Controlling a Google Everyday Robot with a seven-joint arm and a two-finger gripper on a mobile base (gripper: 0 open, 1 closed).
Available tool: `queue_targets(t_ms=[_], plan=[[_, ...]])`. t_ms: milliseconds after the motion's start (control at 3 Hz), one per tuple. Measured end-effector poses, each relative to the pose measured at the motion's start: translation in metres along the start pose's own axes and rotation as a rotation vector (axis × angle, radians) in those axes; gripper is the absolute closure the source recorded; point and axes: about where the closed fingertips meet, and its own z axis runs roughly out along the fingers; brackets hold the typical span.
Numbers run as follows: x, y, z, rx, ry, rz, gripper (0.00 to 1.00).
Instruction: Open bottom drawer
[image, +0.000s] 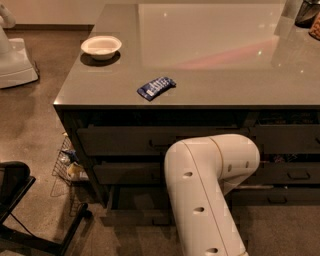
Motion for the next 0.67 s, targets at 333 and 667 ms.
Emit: queue_targets(t_ms=[333,667], plan=[[0.003,0.004,-0.001,-0.008,0.012,0.011,0.49],[0.013,0.012,-0.007,-0.026,0.048,0.043,0.71]])
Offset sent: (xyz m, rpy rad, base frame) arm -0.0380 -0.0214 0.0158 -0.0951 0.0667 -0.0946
